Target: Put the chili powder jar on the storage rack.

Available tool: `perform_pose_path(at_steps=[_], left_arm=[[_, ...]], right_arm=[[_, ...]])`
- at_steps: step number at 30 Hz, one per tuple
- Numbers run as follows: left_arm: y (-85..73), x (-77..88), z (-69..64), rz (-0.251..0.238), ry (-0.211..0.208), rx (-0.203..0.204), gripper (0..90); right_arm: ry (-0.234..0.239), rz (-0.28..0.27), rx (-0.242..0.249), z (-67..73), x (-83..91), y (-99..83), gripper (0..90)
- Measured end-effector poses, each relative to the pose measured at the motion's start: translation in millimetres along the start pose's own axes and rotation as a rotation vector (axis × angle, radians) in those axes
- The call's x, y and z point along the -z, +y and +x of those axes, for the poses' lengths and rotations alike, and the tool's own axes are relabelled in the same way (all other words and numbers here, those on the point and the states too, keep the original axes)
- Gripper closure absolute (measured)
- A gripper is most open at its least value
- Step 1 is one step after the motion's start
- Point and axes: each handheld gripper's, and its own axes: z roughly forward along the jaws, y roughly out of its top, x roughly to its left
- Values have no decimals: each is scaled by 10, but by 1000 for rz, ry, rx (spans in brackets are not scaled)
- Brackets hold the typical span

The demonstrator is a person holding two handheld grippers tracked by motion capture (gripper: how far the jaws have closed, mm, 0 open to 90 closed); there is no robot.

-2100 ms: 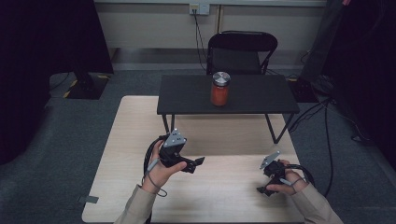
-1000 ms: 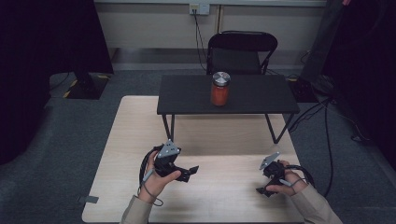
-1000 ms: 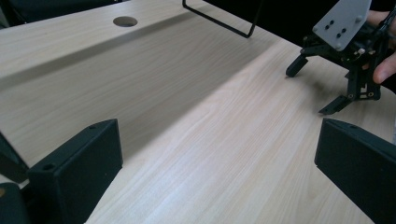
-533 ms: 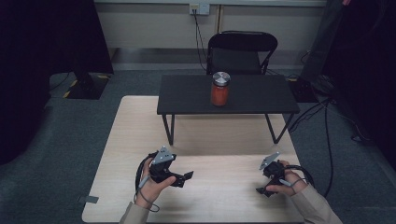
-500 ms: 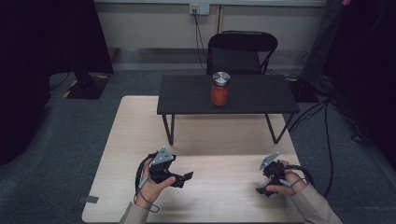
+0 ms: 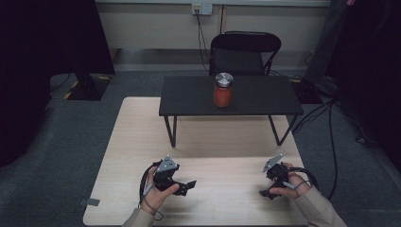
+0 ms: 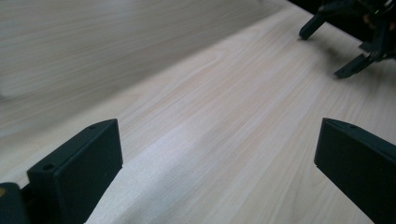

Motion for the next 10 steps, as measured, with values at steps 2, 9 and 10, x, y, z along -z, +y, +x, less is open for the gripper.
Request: perform_pose_path(at_steps=[2,9,10], left_arm=[[-23,-17,14,2,-1,6,0],[-87,-53,44,23,39,13,6],[-93,-50,38,21,49,9,6]], right_arm=[[0,0,0,0,0,1,0],[0,0,0,0,0,-1,0],[0,0,0,0,0,-1,0]])
